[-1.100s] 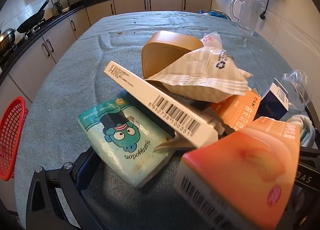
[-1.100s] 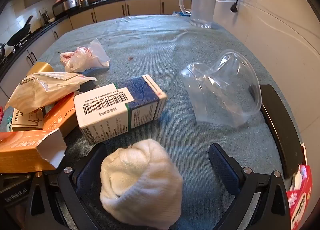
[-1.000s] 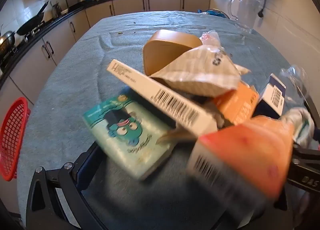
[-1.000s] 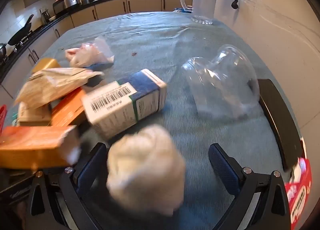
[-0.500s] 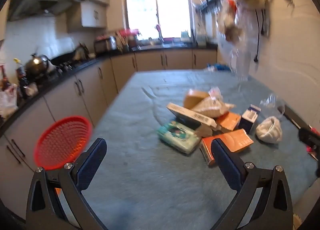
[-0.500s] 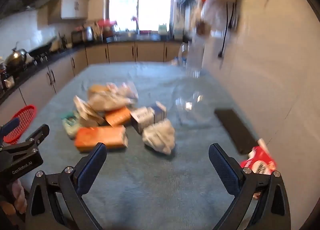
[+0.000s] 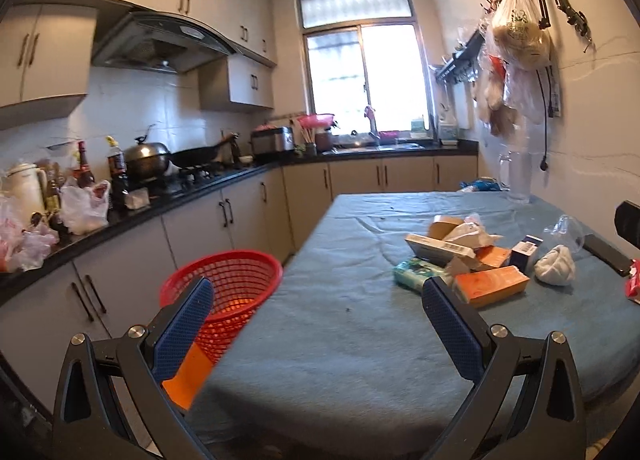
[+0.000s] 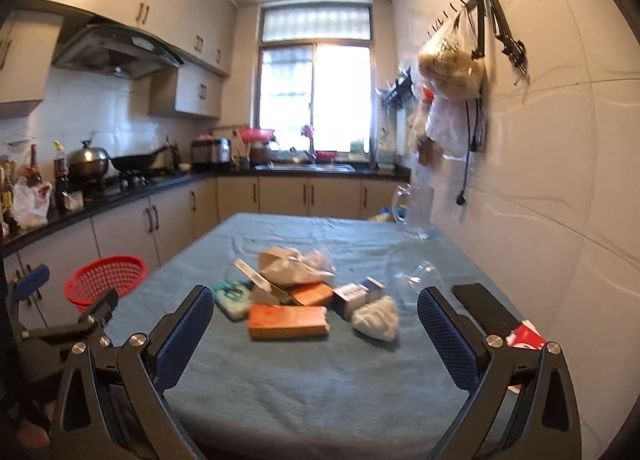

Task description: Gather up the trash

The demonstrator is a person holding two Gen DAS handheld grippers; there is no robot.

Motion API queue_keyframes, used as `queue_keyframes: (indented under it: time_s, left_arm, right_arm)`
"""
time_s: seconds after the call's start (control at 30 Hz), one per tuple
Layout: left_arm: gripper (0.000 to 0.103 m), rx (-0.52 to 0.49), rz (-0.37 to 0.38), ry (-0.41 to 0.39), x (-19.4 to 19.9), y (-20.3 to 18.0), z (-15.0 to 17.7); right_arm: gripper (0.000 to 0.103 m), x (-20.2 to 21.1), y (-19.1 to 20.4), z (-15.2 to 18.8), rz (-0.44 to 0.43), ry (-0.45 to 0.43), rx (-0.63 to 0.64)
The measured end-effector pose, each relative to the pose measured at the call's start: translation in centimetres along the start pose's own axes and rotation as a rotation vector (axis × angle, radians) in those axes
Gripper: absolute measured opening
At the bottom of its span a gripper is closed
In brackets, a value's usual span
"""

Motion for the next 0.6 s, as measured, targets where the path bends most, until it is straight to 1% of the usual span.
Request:
queue_keyframes:
  time_s: [0.17,0.23,0.27,0.37,0.47,0.6]
  left_arm:
    - [0.103,-0.017,-0.026,-0.011,0.2,1.1,0.9]
    - [0.103,-0.01,-0.03,-0.002,0.1,1.6,1.5]
    - [0.103,-0.008,-0.028,0.006,0.0,1.8,1.6]
    - [0.103,-0.006,-0.036,0.029,-0.5,2.1,2.3]
    - [0.103,-0.001,-0.04,0.033,-0.6,2.3,2.3]
    - [0.103,-0.006,-0.037,0.03,-0.6,2.3,2.4]
  right_arm:
    - [0.103,-0.5,1.9,1.3,-0.022,0.016,0.035]
    - [0.103,-0.9,2.6,1.9,-0.03,0.039,0.06]
    - [0.103,-1.1,3.1,2.3,-0.049,0.054,0.073]
    - [0.103,-1.2,4.3,3.0,-0.066,0.063,0.099]
    - [0.103,-1.2,4.6,3.0,-0.064,0.063,0.122]
    - [0.103,-1.5,4.6,3.2,-0.076,0.078,0.121]
Point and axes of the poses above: each gripper's, at about its wrist camera, not at the fingertips, and x roughly against the way its jaws point, y to its left, z to its underside, the point moved 9 cm from there along -x, roughly the way its jaws point, and after that the axes turned 5 degrees about x, right-handed, at the moved point
